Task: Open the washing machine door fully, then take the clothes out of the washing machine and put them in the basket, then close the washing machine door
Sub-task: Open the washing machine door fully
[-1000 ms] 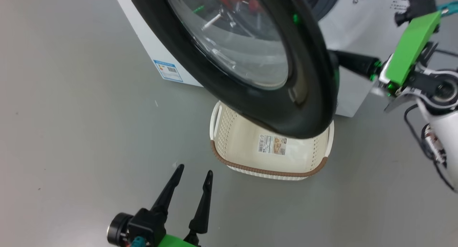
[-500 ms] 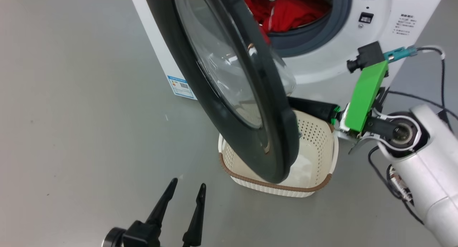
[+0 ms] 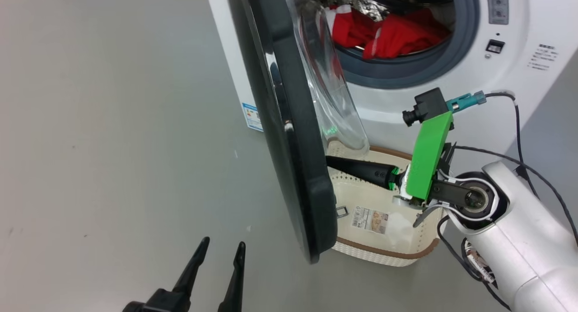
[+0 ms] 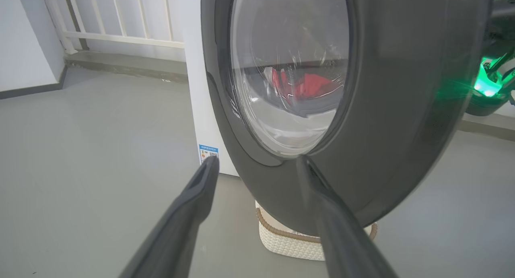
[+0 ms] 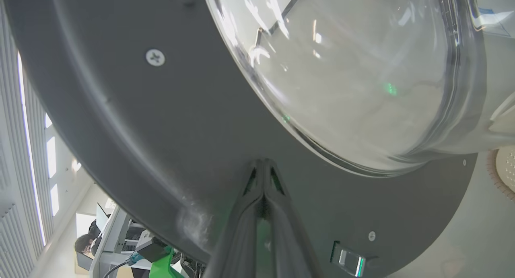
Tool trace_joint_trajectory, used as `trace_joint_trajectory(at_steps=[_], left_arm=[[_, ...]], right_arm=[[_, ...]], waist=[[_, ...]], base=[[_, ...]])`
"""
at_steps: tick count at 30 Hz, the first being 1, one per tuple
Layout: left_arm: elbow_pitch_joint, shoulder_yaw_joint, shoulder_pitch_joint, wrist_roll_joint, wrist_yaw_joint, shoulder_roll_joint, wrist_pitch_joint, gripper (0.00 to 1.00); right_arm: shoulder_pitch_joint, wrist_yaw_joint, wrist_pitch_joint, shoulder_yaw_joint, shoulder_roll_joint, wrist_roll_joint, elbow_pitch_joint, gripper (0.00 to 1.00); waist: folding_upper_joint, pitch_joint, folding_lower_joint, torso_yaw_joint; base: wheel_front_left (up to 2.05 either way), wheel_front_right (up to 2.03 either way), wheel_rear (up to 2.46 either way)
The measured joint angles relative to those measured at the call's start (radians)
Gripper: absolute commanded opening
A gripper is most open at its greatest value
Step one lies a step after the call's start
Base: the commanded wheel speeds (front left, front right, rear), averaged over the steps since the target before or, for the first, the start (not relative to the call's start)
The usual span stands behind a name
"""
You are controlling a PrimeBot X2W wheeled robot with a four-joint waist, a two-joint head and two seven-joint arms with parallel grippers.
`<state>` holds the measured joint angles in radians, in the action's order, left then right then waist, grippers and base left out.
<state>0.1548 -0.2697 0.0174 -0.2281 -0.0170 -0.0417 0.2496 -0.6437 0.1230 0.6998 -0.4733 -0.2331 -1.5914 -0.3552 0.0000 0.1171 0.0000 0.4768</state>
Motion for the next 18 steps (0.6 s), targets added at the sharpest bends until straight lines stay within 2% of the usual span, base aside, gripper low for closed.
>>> trace_joint_trajectory(at_steps=[7,18], left_arm=[[-0.001,0.036,-0.015,0.000,-0.014,0.000,0.000,1.00],[-0.027,0.063,-0.023,-0.004,-0.047,0.000,0.000,1.00]], right_arm=[[0.010,0.000,0.000,-0.026,0.034,0.009,0.010,0.00],[-0.002,0.000,-0.009,-0.066,0.076,0.036,0.000,0.00]], waist=[[0.0000,-0.007,0.0000,0.042],[0.0000,0.014,0.0000,0.057]], base=[[0.00,0.00,0.00],[0.00,0.00,0.00]])
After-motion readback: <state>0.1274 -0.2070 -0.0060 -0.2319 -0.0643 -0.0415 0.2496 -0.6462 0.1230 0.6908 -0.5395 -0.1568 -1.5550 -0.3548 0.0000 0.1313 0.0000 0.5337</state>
